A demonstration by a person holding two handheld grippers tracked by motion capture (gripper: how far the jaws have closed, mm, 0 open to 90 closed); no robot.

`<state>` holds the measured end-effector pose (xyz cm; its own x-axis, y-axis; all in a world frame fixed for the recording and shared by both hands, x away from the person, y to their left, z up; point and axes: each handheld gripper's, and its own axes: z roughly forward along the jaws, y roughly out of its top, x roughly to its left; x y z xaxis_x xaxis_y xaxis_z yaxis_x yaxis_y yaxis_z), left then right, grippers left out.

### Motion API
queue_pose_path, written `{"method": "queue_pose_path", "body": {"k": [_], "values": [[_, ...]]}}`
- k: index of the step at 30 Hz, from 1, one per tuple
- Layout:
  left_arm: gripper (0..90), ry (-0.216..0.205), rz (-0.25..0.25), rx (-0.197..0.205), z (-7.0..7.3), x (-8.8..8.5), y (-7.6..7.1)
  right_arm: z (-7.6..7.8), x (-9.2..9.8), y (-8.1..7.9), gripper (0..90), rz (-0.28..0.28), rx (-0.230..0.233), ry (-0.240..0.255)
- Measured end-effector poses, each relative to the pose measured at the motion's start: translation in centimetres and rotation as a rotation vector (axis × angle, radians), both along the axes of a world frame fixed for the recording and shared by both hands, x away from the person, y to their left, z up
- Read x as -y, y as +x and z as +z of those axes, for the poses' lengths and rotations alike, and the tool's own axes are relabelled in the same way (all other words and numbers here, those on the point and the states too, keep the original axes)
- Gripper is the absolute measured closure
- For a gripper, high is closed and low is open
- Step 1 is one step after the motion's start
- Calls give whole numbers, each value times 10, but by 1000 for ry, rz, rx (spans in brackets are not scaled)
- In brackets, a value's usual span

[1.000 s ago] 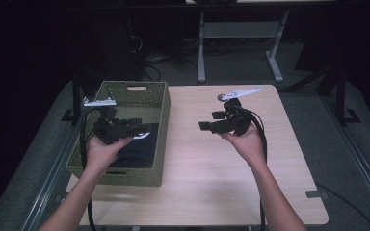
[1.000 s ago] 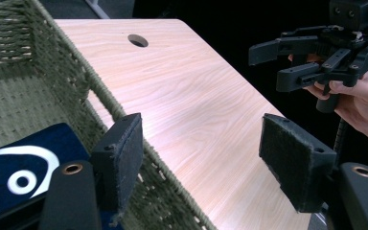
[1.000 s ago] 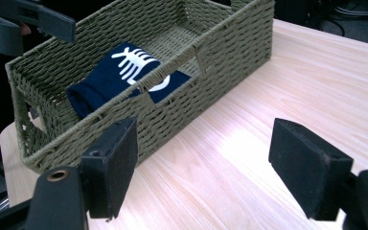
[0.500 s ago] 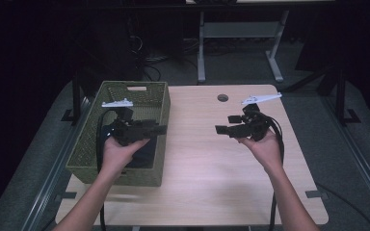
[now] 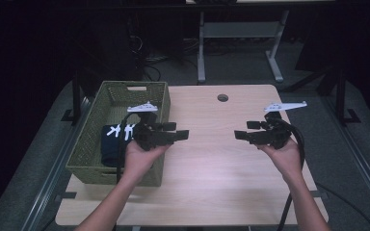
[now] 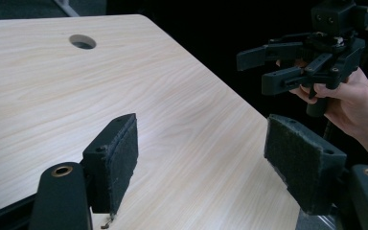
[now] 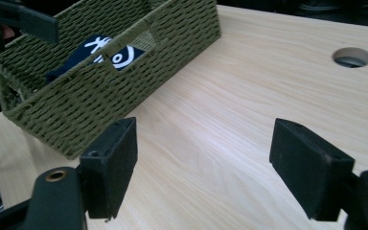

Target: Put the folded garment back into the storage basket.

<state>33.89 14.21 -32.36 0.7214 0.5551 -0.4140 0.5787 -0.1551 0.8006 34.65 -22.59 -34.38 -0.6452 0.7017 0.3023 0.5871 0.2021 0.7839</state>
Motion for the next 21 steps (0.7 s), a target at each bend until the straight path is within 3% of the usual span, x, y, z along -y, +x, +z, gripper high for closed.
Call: {"method": "queue_pose_path", "body": {"k": [21], "values": [[272,-29,-50,29,-19,58,-23,-18,51,-25,253,-85,-17,-37]]}}
